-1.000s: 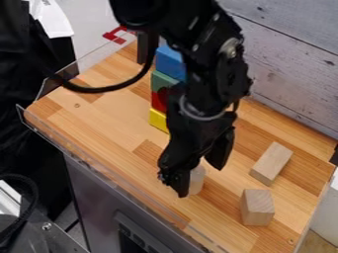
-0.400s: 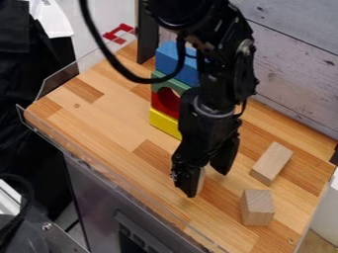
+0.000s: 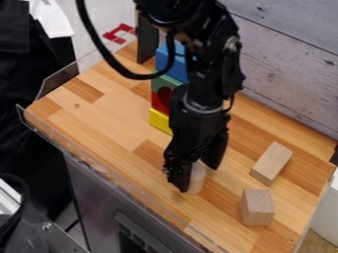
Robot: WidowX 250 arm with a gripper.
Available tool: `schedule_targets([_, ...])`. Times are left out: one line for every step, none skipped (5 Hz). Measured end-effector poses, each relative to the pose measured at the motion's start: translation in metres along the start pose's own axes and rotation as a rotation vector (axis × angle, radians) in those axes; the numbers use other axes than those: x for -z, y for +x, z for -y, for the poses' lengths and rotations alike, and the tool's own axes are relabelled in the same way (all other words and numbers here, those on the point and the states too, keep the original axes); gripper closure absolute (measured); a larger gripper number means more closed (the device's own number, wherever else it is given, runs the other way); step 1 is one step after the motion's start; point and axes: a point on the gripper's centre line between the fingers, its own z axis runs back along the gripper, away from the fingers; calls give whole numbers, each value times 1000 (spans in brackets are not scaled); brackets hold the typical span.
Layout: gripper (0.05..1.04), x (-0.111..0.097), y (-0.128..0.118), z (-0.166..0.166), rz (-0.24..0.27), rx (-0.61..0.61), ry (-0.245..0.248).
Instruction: Put the cylinder on top of the blue block
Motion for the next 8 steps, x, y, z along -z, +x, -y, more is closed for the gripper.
schedule_targets([459, -4, 1, 1, 1, 1, -17])
schedule_targets([564, -21, -2, 2, -5, 32, -34])
schedule_targets([564, -51, -9, 14, -20, 96, -92])
schedule_targets([564, -93, -10, 35, -1, 128, -137])
schedule_targets([564, -144, -5, 54, 50, 157, -195])
schedule_targets([565, -165, 3, 63, 64, 167, -242])
schedule_targets([564, -167, 19, 62, 49, 127, -237])
schedule_targets([565, -157, 31, 55, 27, 102, -204])
